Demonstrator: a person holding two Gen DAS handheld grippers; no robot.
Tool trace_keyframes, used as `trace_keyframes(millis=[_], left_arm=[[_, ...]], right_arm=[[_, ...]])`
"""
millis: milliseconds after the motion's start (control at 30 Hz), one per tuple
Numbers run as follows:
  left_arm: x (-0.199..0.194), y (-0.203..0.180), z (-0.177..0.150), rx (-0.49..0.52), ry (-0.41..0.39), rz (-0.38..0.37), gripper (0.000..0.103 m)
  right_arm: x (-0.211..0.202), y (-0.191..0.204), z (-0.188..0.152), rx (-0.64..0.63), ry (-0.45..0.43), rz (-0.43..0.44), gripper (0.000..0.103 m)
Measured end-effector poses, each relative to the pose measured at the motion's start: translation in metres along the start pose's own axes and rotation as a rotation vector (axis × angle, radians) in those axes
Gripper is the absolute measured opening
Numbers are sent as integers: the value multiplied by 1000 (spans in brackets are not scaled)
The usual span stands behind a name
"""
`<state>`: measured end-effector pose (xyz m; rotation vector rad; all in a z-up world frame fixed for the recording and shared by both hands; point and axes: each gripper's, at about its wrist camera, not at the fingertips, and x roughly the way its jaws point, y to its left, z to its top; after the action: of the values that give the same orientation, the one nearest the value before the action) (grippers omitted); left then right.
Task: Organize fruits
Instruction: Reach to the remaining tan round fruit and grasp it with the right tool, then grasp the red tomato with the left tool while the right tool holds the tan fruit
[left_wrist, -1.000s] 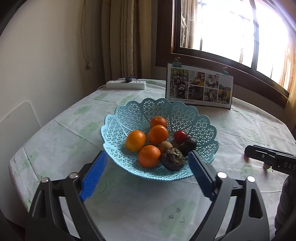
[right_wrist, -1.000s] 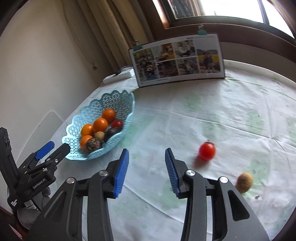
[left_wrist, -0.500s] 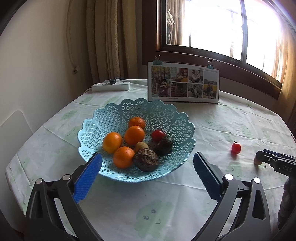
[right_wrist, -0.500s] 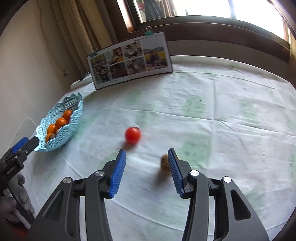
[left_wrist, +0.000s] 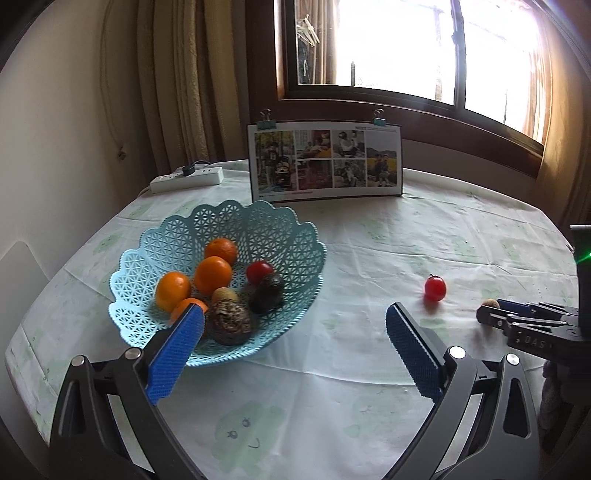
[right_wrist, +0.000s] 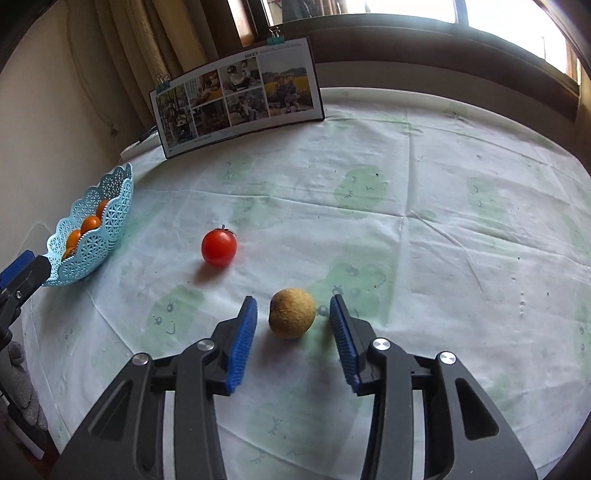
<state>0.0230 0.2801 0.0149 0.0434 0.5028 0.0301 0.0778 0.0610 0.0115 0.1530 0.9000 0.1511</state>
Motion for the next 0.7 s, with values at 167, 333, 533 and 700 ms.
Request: trace_keyframes(millis=[167, 333, 533, 700], left_arm=[[2, -14, 2, 26, 3, -16, 100], [5, -34, 4, 70, 7, -39, 100], [13, -63, 9, 127, 4, -74, 100], [26, -84, 15, 148, 14, -118, 100]], right_arm=[[1, -3, 1, 1, 0, 10, 25], [-10, -9, 0, 16, -17, 6, 25], [-23, -28, 0, 55, -49, -18, 25], [-25, -40, -1, 95, -57, -18, 25]])
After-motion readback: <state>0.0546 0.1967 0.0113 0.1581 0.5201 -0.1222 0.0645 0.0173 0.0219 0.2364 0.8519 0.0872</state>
